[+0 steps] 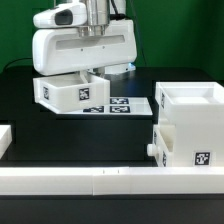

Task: Assemble drawer

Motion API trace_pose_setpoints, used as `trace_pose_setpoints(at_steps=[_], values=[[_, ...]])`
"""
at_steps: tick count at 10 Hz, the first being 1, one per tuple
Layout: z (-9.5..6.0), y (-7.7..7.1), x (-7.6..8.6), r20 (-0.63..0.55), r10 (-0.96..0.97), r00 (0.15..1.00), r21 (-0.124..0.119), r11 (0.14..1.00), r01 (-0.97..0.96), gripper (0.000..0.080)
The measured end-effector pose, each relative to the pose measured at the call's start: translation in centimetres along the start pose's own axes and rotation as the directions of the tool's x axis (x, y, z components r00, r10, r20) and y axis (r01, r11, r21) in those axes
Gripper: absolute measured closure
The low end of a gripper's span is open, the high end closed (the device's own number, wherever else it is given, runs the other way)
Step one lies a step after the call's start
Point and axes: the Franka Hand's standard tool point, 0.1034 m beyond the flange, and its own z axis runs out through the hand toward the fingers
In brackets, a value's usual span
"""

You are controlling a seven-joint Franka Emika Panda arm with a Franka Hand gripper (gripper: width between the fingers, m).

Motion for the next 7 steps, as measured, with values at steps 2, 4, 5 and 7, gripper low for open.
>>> trace_pose_setpoints(at_steps=[2, 4, 5, 7], values=[[-0.3, 0.2, 1.7, 0.012, -0.310, 0.951, -0.009, 0.951, 0.310, 0.0761], [-0.1, 0.4, 1.9, 0.019, -0.458, 0.889, -0.001, 0.889, 0.458, 0.0761], [-0.1, 0.4, 1.8, 0.022, -0.507, 0.862, 0.000, 0.862, 0.507, 0.0761], [0.1, 0.4, 1.8, 0.025, -0.608, 0.793, 0.007, 0.794, 0.608, 0.0761]])
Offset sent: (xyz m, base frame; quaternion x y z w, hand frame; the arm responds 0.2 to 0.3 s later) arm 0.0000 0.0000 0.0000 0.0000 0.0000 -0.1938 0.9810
